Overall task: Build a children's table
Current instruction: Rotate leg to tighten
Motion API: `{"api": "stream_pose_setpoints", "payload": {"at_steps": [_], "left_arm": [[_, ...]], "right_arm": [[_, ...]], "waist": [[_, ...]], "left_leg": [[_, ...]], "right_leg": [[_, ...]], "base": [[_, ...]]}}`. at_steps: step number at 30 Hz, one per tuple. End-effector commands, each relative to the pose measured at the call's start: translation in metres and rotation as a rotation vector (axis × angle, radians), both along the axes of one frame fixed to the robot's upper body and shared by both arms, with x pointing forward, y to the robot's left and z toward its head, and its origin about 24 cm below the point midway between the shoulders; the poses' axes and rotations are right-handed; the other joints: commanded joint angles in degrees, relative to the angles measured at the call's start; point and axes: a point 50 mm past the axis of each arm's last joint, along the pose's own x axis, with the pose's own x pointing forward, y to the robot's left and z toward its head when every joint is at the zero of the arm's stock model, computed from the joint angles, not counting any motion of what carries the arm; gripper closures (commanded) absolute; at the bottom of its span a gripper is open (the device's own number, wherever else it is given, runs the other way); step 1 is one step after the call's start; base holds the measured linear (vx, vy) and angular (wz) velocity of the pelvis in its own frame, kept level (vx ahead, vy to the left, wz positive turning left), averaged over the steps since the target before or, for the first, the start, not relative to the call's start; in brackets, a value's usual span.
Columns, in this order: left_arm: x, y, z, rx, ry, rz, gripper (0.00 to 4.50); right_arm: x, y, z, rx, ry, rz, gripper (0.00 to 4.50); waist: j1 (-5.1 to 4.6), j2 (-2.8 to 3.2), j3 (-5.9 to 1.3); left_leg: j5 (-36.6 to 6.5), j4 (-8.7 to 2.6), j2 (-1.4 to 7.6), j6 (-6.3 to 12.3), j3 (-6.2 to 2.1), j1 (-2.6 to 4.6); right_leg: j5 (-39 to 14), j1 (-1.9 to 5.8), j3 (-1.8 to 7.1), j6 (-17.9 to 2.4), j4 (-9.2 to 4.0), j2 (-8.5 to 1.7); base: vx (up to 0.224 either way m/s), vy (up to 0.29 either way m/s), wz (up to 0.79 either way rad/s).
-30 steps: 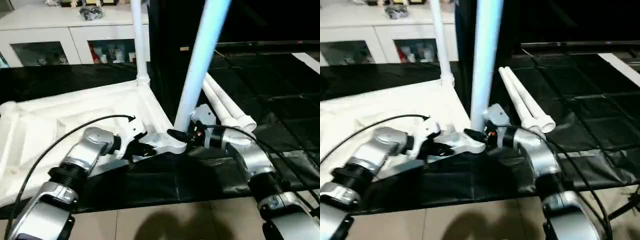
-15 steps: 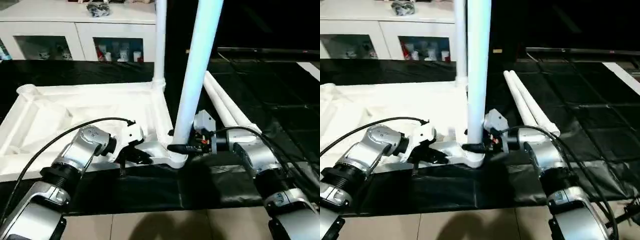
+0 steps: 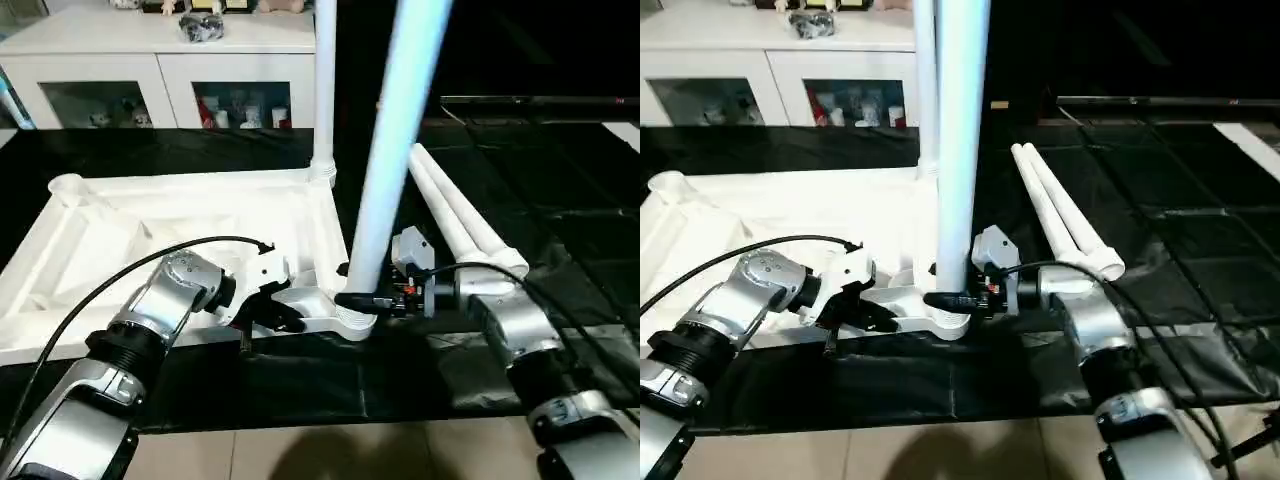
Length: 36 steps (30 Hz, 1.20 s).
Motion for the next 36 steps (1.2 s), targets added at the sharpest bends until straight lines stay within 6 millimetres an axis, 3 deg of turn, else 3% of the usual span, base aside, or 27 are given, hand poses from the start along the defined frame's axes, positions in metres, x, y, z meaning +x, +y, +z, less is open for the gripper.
{"api": "stream_pose_setpoints", "payload": {"at_steps": [1, 3, 5, 7, 8, 9, 10, 11, 12, 13, 14, 15, 17, 21, 22, 25, 26, 27, 32, 36], "left_arm": [[0.010, -0.011, 0.012, -0.058, -0.053, 0.053, 4.50], [0.011, -0.009, 0.014, -0.097, -0.044, 0.146, 4.50], [0.011, -0.009, 0.015, -0.121, -0.052, 0.226, 4.50], [0.010, -0.010, 0.014, -0.130, -0.057, 0.280, 4.50], [0.010, -0.014, 0.014, -0.147, -0.055, 0.328, 4.50], [0.009, -0.016, 0.013, -0.156, -0.055, 0.356, 4.50], [0.007, -0.024, 0.013, -0.176, -0.057, 0.418, 4.50], [0.006, -0.028, 0.013, -0.182, -0.059, 0.453, 4.50], [0.006, -0.033, 0.013, -0.183, -0.067, 0.478, 4.50], [0.006, -0.034, 0.013, -0.183, -0.070, 0.486, 4.50], [0.006, -0.040, 0.014, -0.178, -0.084, 0.519, 4.50], [0.007, -0.043, 0.015, -0.180, -0.094, 0.535, 4.50], [0.007, -0.053, 0.021, -0.194, -0.104, 0.571, 4.50], [0.007, -0.058, 0.025, -0.189, -0.118, 0.584, 4.50], [0.008, -0.057, 0.026, -0.177, -0.127, 0.589, 4.50], [0.010, -0.055, 0.025, -0.158, -0.135, 0.586, 4.50], [0.011, -0.054, 0.026, -0.156, -0.136, 0.587, 4.50], [0.013, -0.053, 0.027, -0.151, -0.140, 0.589, 4.50], [0.015, -0.046, 0.026, -0.135, -0.155, 0.576, 4.50], [0.015, -0.042, 0.025, -0.129, -0.156, 0.561, 4.50]], "right_arm": [[-0.017, 0.011, -0.043, -0.085, 0.184, -0.029, 2.59], [-0.005, 0.012, -0.044, -0.080, 0.163, -0.203, 2.59], [0.003, 0.015, -0.044, -0.059, 0.175, -0.319, 2.59], [0.008, 0.019, -0.044, -0.049, 0.183, -0.391, 2.59], [0.011, 0.024, -0.045, -0.051, 0.191, -0.435, 2.59], [0.013, 0.027, -0.046, -0.057, 0.195, -0.461, 2.59], [0.017, 0.034, -0.047, -0.072, 0.203, -0.521, 2.59], [0.020, 0.039, -0.047, -0.079, 0.213, -0.559, 2.59], [0.022, 0.042, -0.047, -0.085, 0.222, -0.590, 2.59], [0.022, 0.043, -0.047, -0.087, 0.225, -0.600, 2.59], [0.024, 0.047, -0.047, -0.090, 0.240, -0.634, 2.59], [0.025, 0.049, -0.047, -0.092, 0.249, -0.648, 2.59], [0.027, 0.054, -0.047, -0.096, 0.269, -0.686, 2.59], [0.028, 0.058, -0.047, -0.102, 0.260, -0.697, 2.59], [0.028, 0.059, -0.047, -0.101, 0.257, -0.701, 2.59], [0.029, 0.061, -0.045, -0.070, 0.266, -0.706, 2.59], [0.030, 0.061, -0.044, -0.068, 0.251, -0.697, 2.59], [0.031, 0.062, -0.040, -0.061, 0.207, -0.686, 2.03], [0.033, 0.058, -0.036, -0.025, 0.166, -0.670, 1.62], [0.035, 0.053, -0.036, -0.005, 0.187, -0.706, 1.19]], "waist": [[-0.47, 0.42, -1.68], [-0.89, 0.59, -1.48], [-1.71, 0.47, -1.39], [-2.49, 0.58, -1.29], [-2.73, 0.12, -1.34], [-3.23, 0.41, -1.17], [-3.70, -0.30, -1.24], [-3.83, -0.04, -1.16], [-4.19, -0.74, -1.20], [-4.16, -0.09, -1.21], [-4.25, -0.28, -1.36], [-4.33, -0.89, -1.29], [-4.12, -0.56, -1.29], [-4.11, -0.33, -1.54], [-3.96, 0.05, -1.58], [-4.02, -0.04, -1.74], [-3.89, 0.68, -1.73], [-4.03, 0.52, -1.75], [-3.93, 0.53, -2.11], [-3.82, 0.70, -1.85]], "left_leg": [[-23.5, -4.37, 0.36, 0.18, 0.16, 0.07], [-25.5, -4.40, 0.29, -0.62, -0.02, 0.43], [-26.3, -4.60, 0.20, -1.06, -0.47, 0.07], [-27.9, -4.49, 0.06, -0.81, -0.70, 0.06], [-27.9, -4.43, 0.04, -0.64, -0.68, 0.02], [-28.3, -4.49, -0.06, -0.61, -0.83, -0.16], [-28.0, -4.43, 0.06, -0.72, -0.86, -0.39], [-28.1, -4.39, -0.04, -0.64, -0.98, -0.44], [-27.9, -4.24, -0.07, -0.51, -0.91, -0.42], [-28.0, -4.16, -0.29, -0.19, -1.04, -0.32], [-27.6, -4.16, -0.04, -0.28, -0.99, -0.33], [-27.3, -4.34, -0.05, 0.20, -1.11, -0.77], [-27.4, -4.24, 0.00, 0.37, -0.97, -0.46], [-25.2, -4.42, 0.11, 0.54, -0.83, -1.17], [-24.3, -4.33, 0.07, 0.57, -0.76, -1.24], [-22.5, -4.23, 0.10, 0.79, -0.54, -1.34], [-22.6, -4.22, 0.12, 0.63, -0.55, -1.17], [-22.5, -4.19, 0.17, 0.63, -0.46, -1.15], [-17.5, -3.79, 0.09, 2.02, -0.17, -1.43], [-17.5, -3.81, 0.19, 2.59, -0.08, -1.31]], "right_leg": [[-25.3, 1.90, 1.05, -10.9, -4.44, -1.69], [-29.1, 1.34, 0.99, -9.7, -4.88, -1.78], [-32.2, 1.54, 0.66, -8.2, -5.10, -1.79], [-35.2, 1.15, 0.43, -6.9, -5.58, -1.78], [-35.5, 1.10, 0.43, -6.7, -5.68, -1.79], [-36.3, 1.08, 0.24, -6.6, -5.76, -1.76], [-36.3, 1.08, 0.20, -6.5, -5.70, -1.86], [-36.9, 1.07, 0.06, -6.5, -5.63, -1.87], [-37.5, 0.87, 0.02, -6.2, -5.95, -1.90], [-38.3, 0.80, -0.12, -5.7, -6.20, -1.90], [-36.9, 0.84, 0.06, -6.1, -6.09, -2.07], [-35.5, 1.05, -0.22, -6.2, -6.06, -1.91], [-34.1, 0.74, -0.23, -6.6, -6.02, -1.92], [-27.5, 1.25, -0.06, -8.6, -5.16, -1.71], [-25.8, 1.33, 0.05, -9.3, -4.98, -1.77], [-21.1, 1.62, 0.18, -11.1, -4.52, -1.63], [-20.5, 1.56, 0.22, -11.5, -4.41, -1.70], [-19.7, 1.55, 0.23, -11.7, -4.50, -1.66], [-13.1, 2.28, 0.20, -14.6, -3.69, -1.57], [-14.5, 2.25, 0.19, -14.8, -3.79, -1.66]], "base": [[0.000, 0.000, 0.00], [0.000, 0.000, 0.00], [0.000, 0.000, 0.00], [0.000, 0.000, 0.00], [0.000, 0.000, 0.00], [0.000, 0.000, 0.00], [0.000, 0.000, 0.00], [0.000, 0.000, 0.00], [0.000, 0.000, 0.00], [0.000, 0.000, 0.00], [0.000, 0.000, 0.00], [0.000, 0.000, 0.00], [0.000, 0.000, 0.00], [0.000, 0.000, 0.00], [0.000, 0.000, 0.00], [0.000, 0.000, 0.00], [0.000, 0.000, 0.00], [0.000, 0.000, 0.00], [0.000, 0.000, 0.00], [0.000, 0.000, 0.00]]}}
